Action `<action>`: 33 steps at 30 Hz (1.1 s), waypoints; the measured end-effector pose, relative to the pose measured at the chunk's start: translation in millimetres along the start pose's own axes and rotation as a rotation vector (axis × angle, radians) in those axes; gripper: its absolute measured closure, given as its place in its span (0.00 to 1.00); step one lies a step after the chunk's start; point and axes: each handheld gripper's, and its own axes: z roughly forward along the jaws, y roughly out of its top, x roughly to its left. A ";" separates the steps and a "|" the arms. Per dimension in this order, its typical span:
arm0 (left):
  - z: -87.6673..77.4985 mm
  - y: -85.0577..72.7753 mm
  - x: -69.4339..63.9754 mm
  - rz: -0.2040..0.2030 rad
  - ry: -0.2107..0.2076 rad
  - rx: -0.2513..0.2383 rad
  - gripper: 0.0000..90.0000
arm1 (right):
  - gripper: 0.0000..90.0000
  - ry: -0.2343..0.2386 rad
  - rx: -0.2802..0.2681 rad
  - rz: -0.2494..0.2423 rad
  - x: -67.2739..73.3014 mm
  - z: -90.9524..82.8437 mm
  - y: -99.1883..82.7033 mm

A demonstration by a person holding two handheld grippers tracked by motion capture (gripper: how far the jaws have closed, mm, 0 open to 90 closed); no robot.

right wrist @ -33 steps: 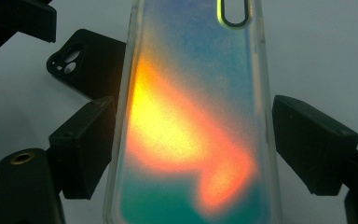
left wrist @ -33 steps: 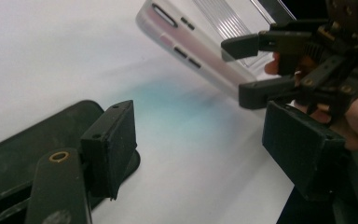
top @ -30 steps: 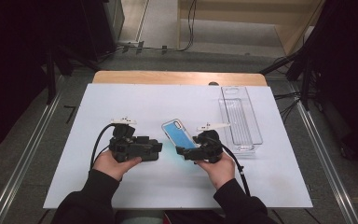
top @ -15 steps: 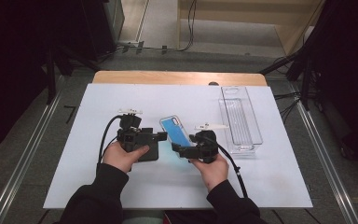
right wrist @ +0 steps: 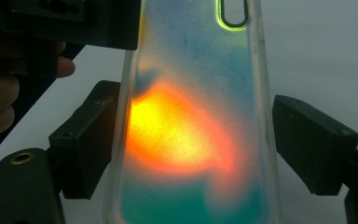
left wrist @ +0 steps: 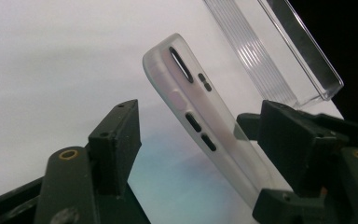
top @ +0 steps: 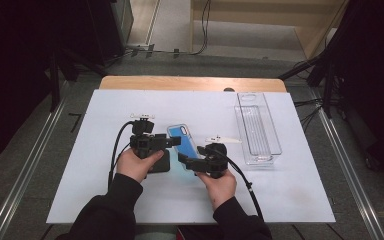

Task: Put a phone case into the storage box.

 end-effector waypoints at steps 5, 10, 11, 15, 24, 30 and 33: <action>3.0 3.0 4.5 -0.041 -0.009 -0.017 0.38 | 0.17 0.001 -0.013 0.017 5.1 7.3 -4.0; 7.4 3.8 4.5 -0.065 -0.002 -0.003 0.44 | 0.17 0.002 -0.032 0.025 11.0 10.1 -6.8; 7.2 4.0 4.3 -0.068 -0.003 -0.005 0.46 | 0.17 0.006 -0.044 0.025 12.5 9.9 -7.3; 5.4 4.0 5.5 -0.114 -0.038 -0.026 0.61 | 0.17 -0.003 -0.086 0.017 18.8 7.3 -8.4; 1.5 4.1 2.4 -0.141 -0.082 -0.046 0.87 | 0.17 -0.008 -0.127 -0.025 19.7 11.1 -12.0; -0.6 4.7 1.6 -0.158 -0.103 -0.045 0.90 | 0.16 -0.005 -0.134 -0.045 19.8 12.1 -12.0; -2.4 4.9 2.5 -0.171 -0.120 -0.042 0.90 | 0.16 0.006 -0.129 -0.084 17.6 12.3 -10.5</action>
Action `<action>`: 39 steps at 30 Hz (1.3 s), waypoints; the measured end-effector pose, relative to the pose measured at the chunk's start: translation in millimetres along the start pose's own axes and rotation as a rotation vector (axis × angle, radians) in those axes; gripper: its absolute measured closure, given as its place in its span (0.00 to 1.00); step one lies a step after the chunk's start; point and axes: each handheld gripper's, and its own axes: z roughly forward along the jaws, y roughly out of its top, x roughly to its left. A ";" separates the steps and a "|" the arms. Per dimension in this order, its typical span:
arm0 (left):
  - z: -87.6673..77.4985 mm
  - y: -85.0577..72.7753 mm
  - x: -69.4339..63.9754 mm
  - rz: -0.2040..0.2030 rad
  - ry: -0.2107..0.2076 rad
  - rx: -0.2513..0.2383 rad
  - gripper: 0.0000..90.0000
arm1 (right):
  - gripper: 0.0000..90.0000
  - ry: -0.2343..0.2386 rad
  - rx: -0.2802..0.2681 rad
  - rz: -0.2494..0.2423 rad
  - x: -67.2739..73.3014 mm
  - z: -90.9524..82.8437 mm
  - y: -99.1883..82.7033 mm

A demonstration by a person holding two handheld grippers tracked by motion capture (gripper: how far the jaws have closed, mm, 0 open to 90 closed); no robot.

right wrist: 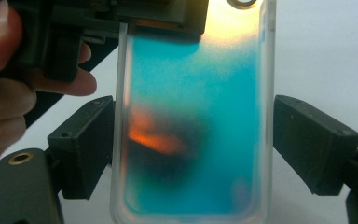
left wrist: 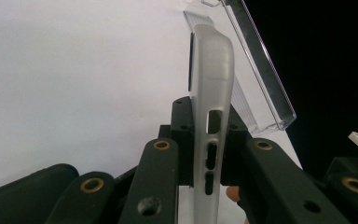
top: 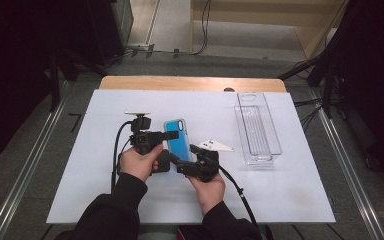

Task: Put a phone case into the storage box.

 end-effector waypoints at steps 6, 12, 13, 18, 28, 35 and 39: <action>-2.4 0.1 -5.8 0.036 0.008 -0.009 0.90 | 0.00 0.032 0.070 -0.041 -4.1 -1.7 14.0; -5.9 0.5 -9.9 0.087 0.035 -0.035 0.90 | 0.00 0.022 0.163 -0.108 -9.3 -9.9 23.9; -7.4 0.2 -10.9 0.102 0.034 -0.051 0.90 | 0.00 0.020 0.171 -0.115 -10.0 -11.9 24.8; -12.3 -1.4 -14.5 0.167 0.057 -0.105 0.90 | 0.00 0.039 0.202 -0.141 -14.3 -21.7 28.4; -14.8 -7.6 -18.0 0.254 0.083 -0.171 0.90 | 0.00 0.083 0.284 -0.159 -20.4 -36.5 28.7; -14.8 -12.5 -18.0 0.315 0.090 -0.199 0.90 | 0.00 0.080 0.325 -0.261 -29.3 -52.5 27.3; -14.8 -16.7 -17.2 0.345 0.087 -0.227 0.90 | 0.00 0.094 0.316 -0.272 -33.2 -57.4 25.9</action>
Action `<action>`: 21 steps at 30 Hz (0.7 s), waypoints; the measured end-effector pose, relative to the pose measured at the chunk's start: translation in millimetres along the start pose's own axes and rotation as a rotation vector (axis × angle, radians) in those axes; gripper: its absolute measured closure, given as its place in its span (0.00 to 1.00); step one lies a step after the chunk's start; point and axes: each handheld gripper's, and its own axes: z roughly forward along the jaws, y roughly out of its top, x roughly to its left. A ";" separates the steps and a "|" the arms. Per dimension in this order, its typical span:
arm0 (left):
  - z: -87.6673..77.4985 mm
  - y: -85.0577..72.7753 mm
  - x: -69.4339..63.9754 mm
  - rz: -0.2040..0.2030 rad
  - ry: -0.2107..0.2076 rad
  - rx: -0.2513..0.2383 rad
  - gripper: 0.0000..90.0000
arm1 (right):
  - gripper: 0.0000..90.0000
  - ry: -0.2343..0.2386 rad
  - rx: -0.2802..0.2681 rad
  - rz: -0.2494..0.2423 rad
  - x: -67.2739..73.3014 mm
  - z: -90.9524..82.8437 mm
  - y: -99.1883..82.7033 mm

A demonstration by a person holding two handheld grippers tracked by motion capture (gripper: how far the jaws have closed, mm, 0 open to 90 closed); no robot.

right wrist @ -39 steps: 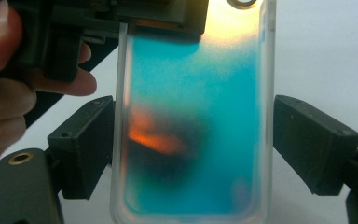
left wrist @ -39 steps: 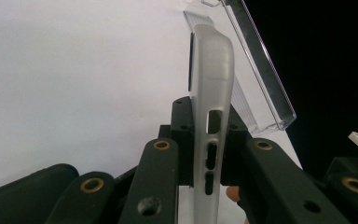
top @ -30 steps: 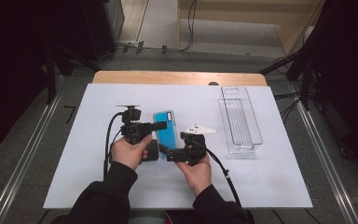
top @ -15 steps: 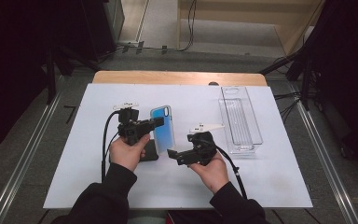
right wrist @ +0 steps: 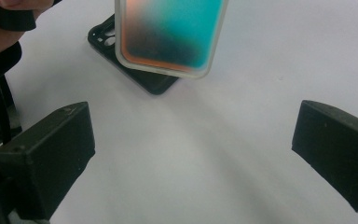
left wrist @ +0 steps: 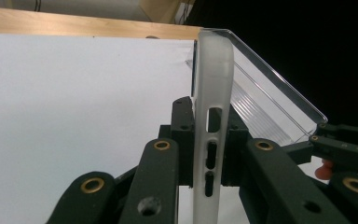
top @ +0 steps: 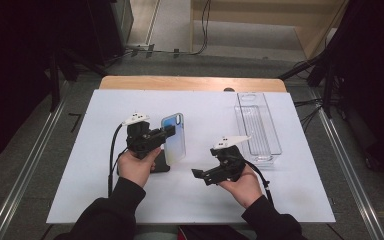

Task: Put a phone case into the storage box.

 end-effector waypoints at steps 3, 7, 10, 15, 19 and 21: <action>1.0 -3.7 0.8 0.000 -0.020 -0.005 0.90 | 0.00 0.004 -0.018 -0.001 -2.2 -3.3 -0.7; 1.1 -8.3 -2.1 0.020 -0.011 -0.001 0.90 | 0.00 -0.017 -0.049 0.005 -1.4 -3.5 1.4; -0.5 -12.2 -5.1 0.007 -0.019 -0.016 0.90 | 0.00 -0.035 -0.062 0.014 -0.2 -1.0 2.9; -1.0 -16.8 -9.3 -0.002 -0.009 -0.023 0.90 | 0.00 -0.055 -0.102 0.039 3.2 1.6 6.8; -2.2 -18.9 -14.2 0.012 -0.009 -0.039 0.90 | 0.00 -0.060 -0.142 0.060 9.1 5.4 12.1; -2.2 -19.3 -14.7 0.008 -0.014 -0.040 0.90 | 0.00 -0.070 -0.156 0.070 10.4 8.1 13.4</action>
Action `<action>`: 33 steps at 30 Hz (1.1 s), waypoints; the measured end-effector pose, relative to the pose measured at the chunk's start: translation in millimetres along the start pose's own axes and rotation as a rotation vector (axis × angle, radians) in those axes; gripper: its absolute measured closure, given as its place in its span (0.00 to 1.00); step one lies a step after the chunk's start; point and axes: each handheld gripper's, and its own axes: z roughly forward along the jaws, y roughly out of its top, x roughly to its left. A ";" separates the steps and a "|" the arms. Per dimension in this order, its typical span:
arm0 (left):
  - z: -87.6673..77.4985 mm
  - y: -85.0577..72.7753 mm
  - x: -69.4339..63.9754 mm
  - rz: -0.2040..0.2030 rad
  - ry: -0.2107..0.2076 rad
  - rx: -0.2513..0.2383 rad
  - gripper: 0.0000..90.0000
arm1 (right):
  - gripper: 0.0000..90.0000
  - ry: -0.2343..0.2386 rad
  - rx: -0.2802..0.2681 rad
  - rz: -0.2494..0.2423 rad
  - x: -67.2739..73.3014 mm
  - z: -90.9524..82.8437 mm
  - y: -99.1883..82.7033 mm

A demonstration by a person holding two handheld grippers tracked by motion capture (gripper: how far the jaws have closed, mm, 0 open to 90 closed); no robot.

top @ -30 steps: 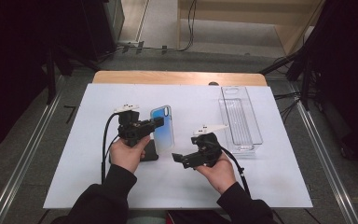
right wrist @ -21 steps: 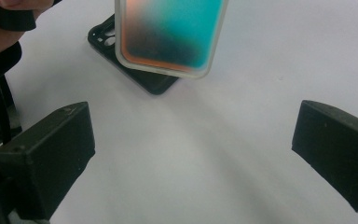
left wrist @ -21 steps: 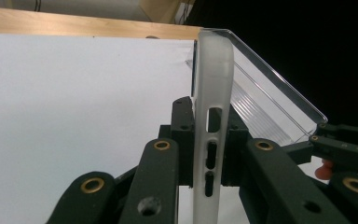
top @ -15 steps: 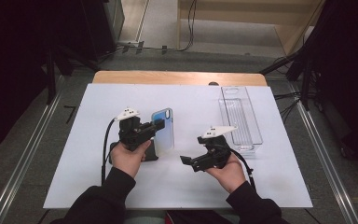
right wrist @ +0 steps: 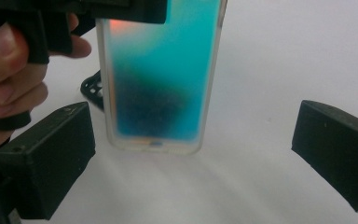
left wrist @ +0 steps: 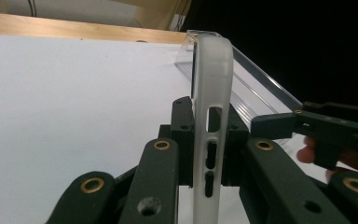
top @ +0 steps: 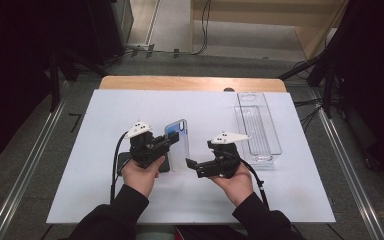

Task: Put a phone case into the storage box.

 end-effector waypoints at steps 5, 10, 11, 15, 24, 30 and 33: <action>1.1 -3.1 -5.4 -0.003 -0.012 0.008 0.90 | 0.00 -0.005 -0.016 0.041 2.7 6.0 2.0; 2.7 -5.9 -10.2 0.002 -0.021 0.016 0.90 | 0.00 -0.021 -0.019 0.036 8.3 12.4 1.5; 3.4 -6.5 -11.1 0.002 -0.021 0.019 0.90 | 0.00 -0.019 -0.021 0.031 9.2 13.1 1.4; 6.2 -9.2 -16.3 0.003 -0.028 0.029 0.89 | 0.00 -0.011 -0.024 0.042 11.2 15.2 1.6; 8.9 -11.7 -24.3 0.003 -0.045 0.045 0.89 | 0.00 -0.013 -0.035 0.051 14.5 19.1 1.8; 9.5 -12.9 -27.6 0.003 -0.052 0.048 0.89 | 0.10 -0.025 -0.040 0.049 14.9 20.1 1.4; 9.0 -12.9 -25.6 -0.008 -0.059 0.045 0.89 | 0.16 -0.017 -0.043 0.040 16.3 18.6 1.4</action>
